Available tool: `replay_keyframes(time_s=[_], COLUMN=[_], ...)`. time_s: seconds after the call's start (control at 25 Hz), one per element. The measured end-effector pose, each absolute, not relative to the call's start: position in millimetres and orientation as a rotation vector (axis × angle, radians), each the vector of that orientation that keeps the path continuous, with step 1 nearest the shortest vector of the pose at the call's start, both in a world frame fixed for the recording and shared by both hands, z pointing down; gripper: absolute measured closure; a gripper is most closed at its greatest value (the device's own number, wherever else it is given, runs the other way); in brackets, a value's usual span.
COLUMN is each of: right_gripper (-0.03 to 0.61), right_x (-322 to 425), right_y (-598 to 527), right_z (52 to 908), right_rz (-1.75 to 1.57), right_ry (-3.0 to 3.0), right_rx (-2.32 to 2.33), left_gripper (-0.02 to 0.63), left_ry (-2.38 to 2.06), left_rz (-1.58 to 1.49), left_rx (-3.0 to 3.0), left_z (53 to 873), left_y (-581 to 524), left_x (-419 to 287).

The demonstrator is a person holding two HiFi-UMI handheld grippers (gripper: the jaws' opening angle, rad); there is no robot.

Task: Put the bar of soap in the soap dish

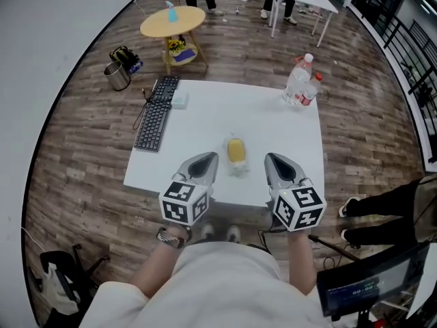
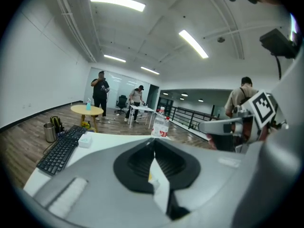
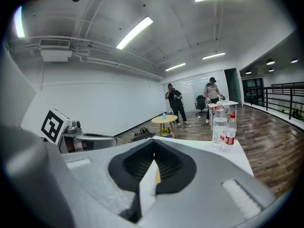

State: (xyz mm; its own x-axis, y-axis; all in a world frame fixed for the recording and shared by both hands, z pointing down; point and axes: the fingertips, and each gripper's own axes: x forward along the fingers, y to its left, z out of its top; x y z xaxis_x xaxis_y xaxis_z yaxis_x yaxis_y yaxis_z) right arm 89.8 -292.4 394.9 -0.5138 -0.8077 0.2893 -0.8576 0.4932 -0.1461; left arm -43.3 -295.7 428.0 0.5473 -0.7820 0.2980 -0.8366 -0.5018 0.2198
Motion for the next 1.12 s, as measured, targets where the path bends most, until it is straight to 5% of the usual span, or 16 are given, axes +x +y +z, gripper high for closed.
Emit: replay_keyframes(time_s=[1.12], right_gripper=[0.577], right_x=[68.5], right_y=[-321.0], right_z=[316.5], right_rz=[0.104], right_ry=[-2.595], right_rx=[1.595], left_gripper=[0.606], left_ry=[-1.390], left_rz=[0.181], left_rx=[2.749], left_z=[346.9], left_y=[-331.1], left_x=[-57.6])
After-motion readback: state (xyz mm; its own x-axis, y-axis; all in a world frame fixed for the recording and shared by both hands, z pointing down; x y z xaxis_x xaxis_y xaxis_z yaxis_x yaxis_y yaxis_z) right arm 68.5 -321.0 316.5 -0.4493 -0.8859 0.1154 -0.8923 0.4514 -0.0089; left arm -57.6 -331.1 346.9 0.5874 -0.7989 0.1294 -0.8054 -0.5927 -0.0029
